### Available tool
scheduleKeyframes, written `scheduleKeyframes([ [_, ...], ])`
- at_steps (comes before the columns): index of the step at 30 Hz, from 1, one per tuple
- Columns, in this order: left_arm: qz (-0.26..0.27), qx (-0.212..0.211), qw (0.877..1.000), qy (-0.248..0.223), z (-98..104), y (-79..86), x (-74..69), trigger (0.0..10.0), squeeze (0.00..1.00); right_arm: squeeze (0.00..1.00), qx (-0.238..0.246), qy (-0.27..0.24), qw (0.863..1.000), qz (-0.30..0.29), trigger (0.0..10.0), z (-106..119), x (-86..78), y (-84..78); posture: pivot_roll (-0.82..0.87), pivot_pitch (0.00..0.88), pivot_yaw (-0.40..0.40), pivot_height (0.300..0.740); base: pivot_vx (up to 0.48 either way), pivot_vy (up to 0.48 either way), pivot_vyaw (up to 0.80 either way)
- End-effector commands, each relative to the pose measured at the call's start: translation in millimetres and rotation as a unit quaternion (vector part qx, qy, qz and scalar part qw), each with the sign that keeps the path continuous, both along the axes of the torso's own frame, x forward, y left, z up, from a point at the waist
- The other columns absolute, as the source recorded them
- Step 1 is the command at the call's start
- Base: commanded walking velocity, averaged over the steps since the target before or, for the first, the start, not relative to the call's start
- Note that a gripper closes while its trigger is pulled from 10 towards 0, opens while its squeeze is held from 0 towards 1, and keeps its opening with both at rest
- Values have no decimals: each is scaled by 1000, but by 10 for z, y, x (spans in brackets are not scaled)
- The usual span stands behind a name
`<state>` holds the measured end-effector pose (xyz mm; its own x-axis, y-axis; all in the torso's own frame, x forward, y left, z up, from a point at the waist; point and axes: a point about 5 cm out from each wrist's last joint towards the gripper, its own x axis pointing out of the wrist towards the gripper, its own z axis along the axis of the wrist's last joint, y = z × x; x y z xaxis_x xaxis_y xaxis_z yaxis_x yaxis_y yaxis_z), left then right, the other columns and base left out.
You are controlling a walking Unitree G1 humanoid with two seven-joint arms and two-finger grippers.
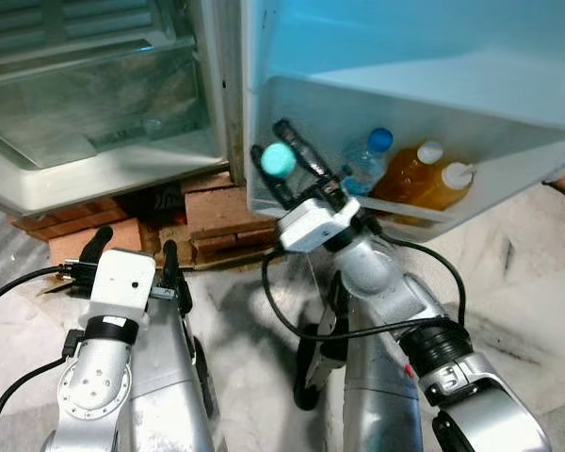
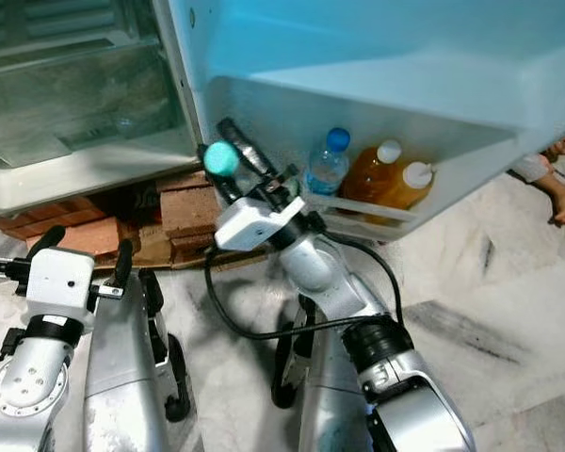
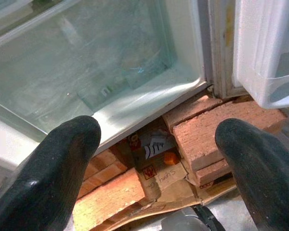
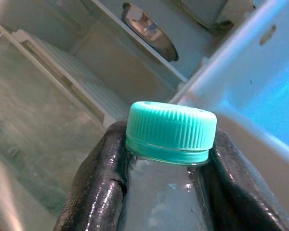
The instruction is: Restocking fridge
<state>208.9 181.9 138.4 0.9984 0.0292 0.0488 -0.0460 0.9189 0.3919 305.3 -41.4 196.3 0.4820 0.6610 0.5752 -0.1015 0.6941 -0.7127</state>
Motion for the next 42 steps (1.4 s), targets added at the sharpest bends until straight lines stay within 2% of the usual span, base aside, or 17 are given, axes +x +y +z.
scheduleKeyframes([
  [1, 4, 4, 1000, 11, -46, 33, -42, 10000, 0, 0, -10, -11, 1000, 0, 10000, -19, -1, 54, 276, 381, -53, 507, 0, 0, 0],
  [7, -3, 6, 1000, 8, -29, 5, -24, 10000, 0, 0, 2, -12, 1000, 3, 10000, -57, 39, 234, 292, 392, -46, 507, 0, 0, 0],
  [10, -7, 9, 1000, 7, -20, 6, -22, 10000, 0, 0, -13, 40, 999, -17, 10000, -322, 87, 291, 301, 398, -46, 507, 0, 0, 0],
  [14, -9, 11, 1000, 5, 0, 7, -33, 10000, 0, 0, -29, 75, 996, -34, 10000, -511, 92, 291, 318, 408, -47, 507, 0, 0, 0],
  [22, -11, 19, 1000, 9, 14, -2, -132, 10000, 0, 0, -19, 77, 996, -30, 10000, -533, 75, 332, 333, 437, -43, 507, 0, 0, 0],
  [25, -13, 25, 1000, 8, 36, 8, -147, 10000, 0, 0, -6, 54, 998, -24, 10000, -442, 97, 362, 345, 453, -36, 507, 0, 0, 0],
  [26, -12, 26, 1000, 7, 49, 17, -153, 10000, 0, 0, 5, 42, 999, -21, 10000, -368, 111, 373, 348, 459, -34, 507, 0, 0, 0],
  [27, -11, 26, 1000, 8, 62, 33, -163, 10000, 0, 0, 27, 9, 999, -15, 10000, -166, 151, 383, 349, 465, -32, 507, 0, 0, 0],
  [30, -13, 28, 999, 14, 49, 40, -186, 10000, 0, 0, 51, -12, 998, -24, 10000, 15, 217, 356, 345, 471, -29, 507, 0, 0, 0],
  [33, -14, 27, 999, 15, 46, 27, -196, 10000, 0, 0, 53, -11, 998, -31, 10000, 29, 245, 336, 347, 474, -28, 507, 0, 0, 0],
  [37, -20, 28, 999, 17, 61, 1, -226, 10000, 0, 0, 31, -4, 998, -55, 10000, -60, 295, 287, 365, 487, -22, 507, 0, 0, 0],
  [42, -20, 30, 999, 21, 72, 17, -265, 10000, 0, 0, 28, -34, 997, -61, 10000, 22, 318, 282, 376, 498, -14, 507, 0, 0, 0],
])
